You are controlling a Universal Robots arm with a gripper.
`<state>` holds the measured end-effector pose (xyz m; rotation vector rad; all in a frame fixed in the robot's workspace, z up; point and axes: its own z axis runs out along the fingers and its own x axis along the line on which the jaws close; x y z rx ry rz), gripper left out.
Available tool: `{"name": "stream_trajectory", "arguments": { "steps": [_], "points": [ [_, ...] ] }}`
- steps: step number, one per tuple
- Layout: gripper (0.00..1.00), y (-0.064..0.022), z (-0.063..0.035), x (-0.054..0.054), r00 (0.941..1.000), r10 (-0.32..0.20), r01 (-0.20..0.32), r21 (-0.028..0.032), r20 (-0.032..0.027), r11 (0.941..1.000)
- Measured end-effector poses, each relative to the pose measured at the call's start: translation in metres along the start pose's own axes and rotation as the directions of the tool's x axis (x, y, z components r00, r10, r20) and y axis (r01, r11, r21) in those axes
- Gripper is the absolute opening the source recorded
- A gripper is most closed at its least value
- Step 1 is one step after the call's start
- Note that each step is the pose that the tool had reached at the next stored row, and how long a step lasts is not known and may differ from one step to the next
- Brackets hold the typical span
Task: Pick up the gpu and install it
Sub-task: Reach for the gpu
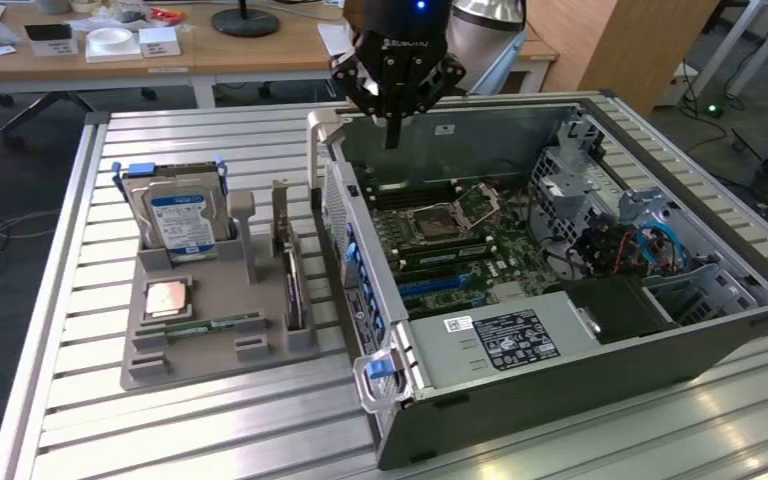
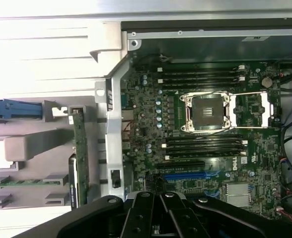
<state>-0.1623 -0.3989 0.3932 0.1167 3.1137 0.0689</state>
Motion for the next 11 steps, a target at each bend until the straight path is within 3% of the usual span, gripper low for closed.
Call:
{"name": "stream_trajectory", "arguments": {
  "steps": [11],
  "points": [
    [0.11, -0.0025, -0.0007, 0.036, 1.0, 0.0, 0.0, 0.0, 0.0, 1.0]
  ]
}}
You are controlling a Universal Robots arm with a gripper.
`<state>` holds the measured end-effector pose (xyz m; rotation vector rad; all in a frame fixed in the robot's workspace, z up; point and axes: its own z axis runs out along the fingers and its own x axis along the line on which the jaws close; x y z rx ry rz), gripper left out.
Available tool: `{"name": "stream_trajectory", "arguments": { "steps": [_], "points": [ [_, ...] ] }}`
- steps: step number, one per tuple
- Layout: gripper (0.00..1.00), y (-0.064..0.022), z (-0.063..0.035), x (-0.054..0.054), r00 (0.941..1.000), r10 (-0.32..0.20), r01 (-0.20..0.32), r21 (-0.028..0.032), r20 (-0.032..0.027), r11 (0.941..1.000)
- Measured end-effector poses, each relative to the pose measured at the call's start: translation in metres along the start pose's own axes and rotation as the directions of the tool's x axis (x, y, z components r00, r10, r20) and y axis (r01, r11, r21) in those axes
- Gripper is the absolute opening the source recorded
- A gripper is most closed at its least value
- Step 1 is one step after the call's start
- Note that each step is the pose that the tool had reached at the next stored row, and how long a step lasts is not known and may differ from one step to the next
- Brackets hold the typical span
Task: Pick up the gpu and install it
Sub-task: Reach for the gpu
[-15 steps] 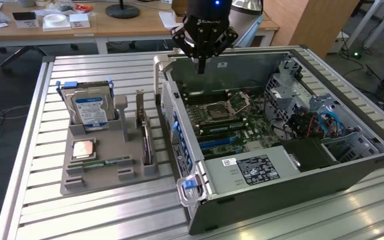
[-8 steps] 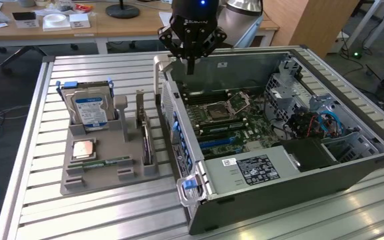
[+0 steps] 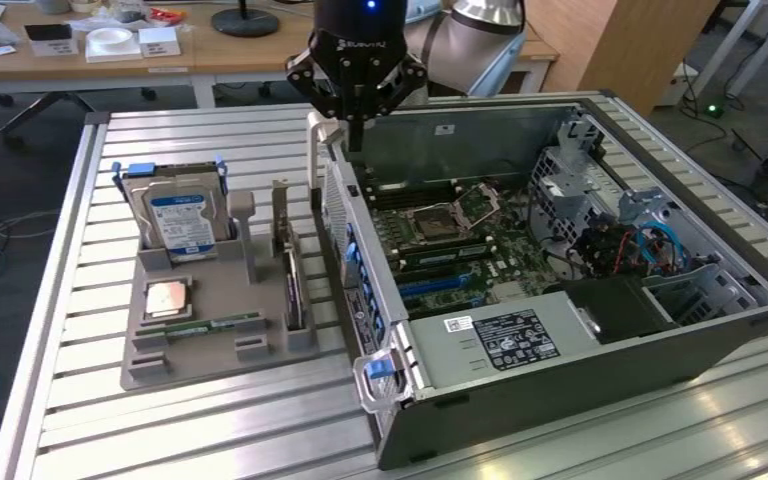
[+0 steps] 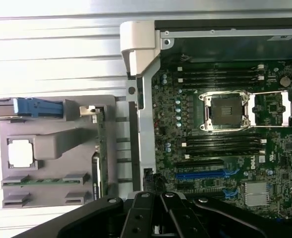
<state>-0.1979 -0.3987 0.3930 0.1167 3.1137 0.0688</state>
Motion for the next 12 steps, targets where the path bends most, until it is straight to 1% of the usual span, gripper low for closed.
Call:
{"name": "stream_trajectory", "arguments": {
  "steps": [12],
  "points": [
    [0.11, -0.0026, -0.0006, 0.041, 1.0, 0.0, 0.0, -0.0001, 0.0001, 1.0]
  ]
}}
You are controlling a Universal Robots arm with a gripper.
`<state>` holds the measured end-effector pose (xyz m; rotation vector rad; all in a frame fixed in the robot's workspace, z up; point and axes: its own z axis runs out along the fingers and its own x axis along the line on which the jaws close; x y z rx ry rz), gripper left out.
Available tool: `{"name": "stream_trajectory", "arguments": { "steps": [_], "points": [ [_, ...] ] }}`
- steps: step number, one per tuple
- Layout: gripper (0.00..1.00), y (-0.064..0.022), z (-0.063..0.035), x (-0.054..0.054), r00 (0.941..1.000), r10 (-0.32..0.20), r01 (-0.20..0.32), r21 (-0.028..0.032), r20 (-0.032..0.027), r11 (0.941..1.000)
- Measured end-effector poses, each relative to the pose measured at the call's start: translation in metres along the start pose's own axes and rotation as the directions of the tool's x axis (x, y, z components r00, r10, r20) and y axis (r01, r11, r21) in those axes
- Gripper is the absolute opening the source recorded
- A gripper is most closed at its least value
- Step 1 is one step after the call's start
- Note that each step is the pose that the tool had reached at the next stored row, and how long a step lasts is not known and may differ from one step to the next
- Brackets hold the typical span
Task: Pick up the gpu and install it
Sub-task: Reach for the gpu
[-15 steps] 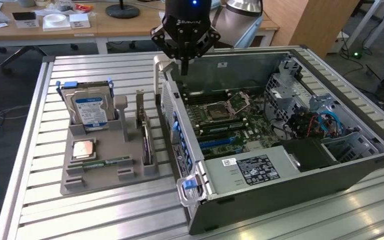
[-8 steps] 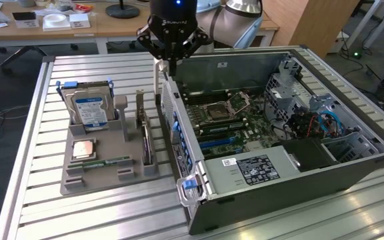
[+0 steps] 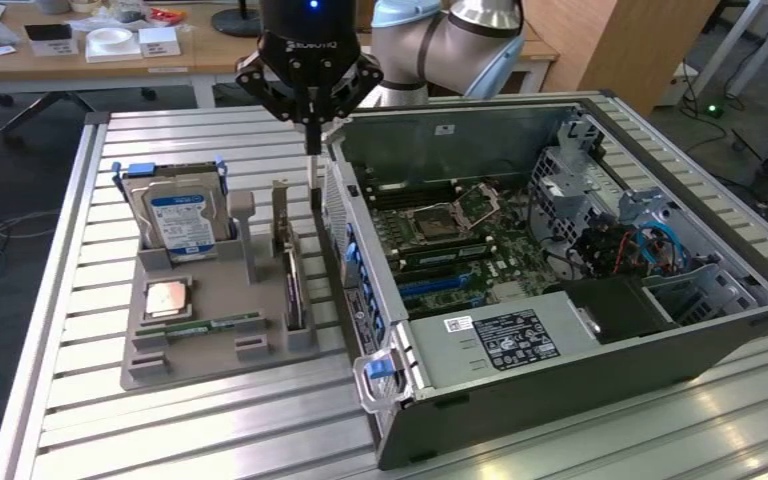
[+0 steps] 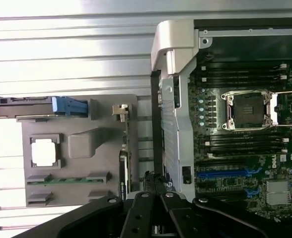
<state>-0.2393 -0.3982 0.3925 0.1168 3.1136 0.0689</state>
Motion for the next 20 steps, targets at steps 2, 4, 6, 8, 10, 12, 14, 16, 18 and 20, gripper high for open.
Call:
{"name": "stream_trajectory", "arguments": {
  "steps": [2, 4, 6, 8, 10, 12, 14, 16, 18, 20],
  "points": [
    [0.11, -0.0004, -0.0001, 0.006, 1.0, 0.0, 0.0, 0.0, 0.0, 1.0],
    [0.11, -0.0008, -0.0002, 0.012, 1.0, 0.0, 0.0, 0.0, 0.0, 1.0],
    [0.11, -0.0012, -0.0002, 0.017, 1.0, 0.0, 0.0, 0.0, -0.0001, 1.0],
    [0.11, -0.0014, -0.0003, 0.019, 1.0, 0.0, 0.0, 0.0, 0.0, 1.0],
    [0.11, -0.0014, -0.0003, 0.02, 1.0, 0.0, 0.0, 0.0, 0.0, 1.0],
    [0.11, -0.0015, -0.0004, 0.02, 1.0, 0.0, 0.0, 0.0001, -0.0001, 1.0],
    [0.11, -0.0016, -0.0004, 0.023, 1.0, 0.0, 0.0, 0.0001, -0.0001, 1.0],
    [0.11, -0.0017, -0.0004, 0.024, 1.0, 0.0, 0.0, 0.0, 0.0, 1.0],
    [0.11, -0.0018, -0.0004, 0.024, 1.0, 0.0, 0.0, 0.0, 0.0, 1.0],
    [0.11, -0.0025, -0.0005, 0.024, 1.0, 0.0, 0.0, 0.0, -0.0001, 1.0]
  ]
}}
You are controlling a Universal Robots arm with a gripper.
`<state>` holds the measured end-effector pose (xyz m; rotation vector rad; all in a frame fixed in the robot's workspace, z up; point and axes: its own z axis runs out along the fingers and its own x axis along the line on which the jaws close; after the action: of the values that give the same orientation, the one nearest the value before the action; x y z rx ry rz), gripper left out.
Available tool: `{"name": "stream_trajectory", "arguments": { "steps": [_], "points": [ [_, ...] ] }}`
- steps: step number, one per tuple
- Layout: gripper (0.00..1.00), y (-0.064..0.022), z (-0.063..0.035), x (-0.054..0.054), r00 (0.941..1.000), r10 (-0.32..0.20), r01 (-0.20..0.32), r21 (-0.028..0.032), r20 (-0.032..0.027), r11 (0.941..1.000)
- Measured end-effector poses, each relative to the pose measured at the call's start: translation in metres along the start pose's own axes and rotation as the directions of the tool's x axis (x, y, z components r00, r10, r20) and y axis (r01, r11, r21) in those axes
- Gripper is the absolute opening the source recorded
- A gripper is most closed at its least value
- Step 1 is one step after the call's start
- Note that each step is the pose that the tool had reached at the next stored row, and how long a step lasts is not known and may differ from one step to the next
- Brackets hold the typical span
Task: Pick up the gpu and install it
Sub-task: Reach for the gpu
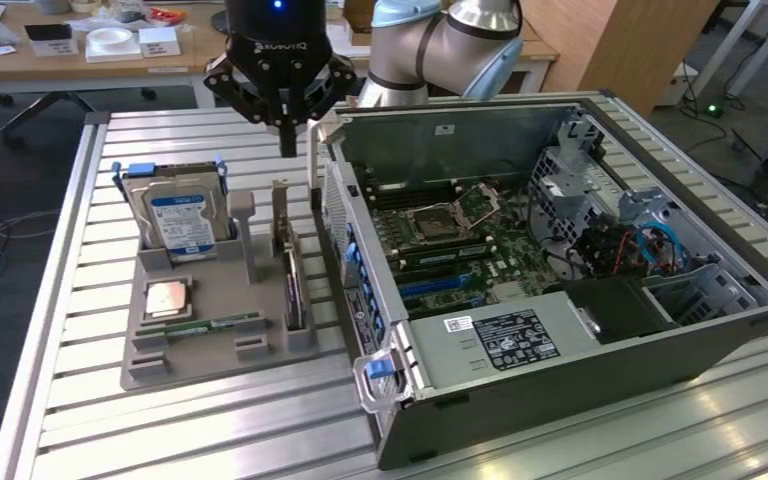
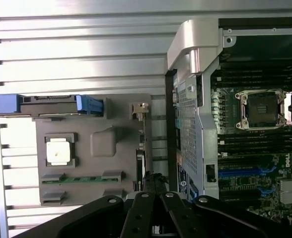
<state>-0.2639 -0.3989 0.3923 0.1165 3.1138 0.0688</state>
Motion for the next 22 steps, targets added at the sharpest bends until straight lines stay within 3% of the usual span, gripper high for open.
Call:
{"name": "stream_trajectory", "arguments": {
  "steps": [12, 22],
  "points": [
    [0.11, -0.0228, -0.001, 0.001, 1.0, 0.0, 0.0, 0.0, 0.0, 1.0],
    [0.11, -0.0275, -0.0014, 0.011, 1.0, 0.0, 0.0, 0.0, 0.0001, 1.0]
  ]
}}
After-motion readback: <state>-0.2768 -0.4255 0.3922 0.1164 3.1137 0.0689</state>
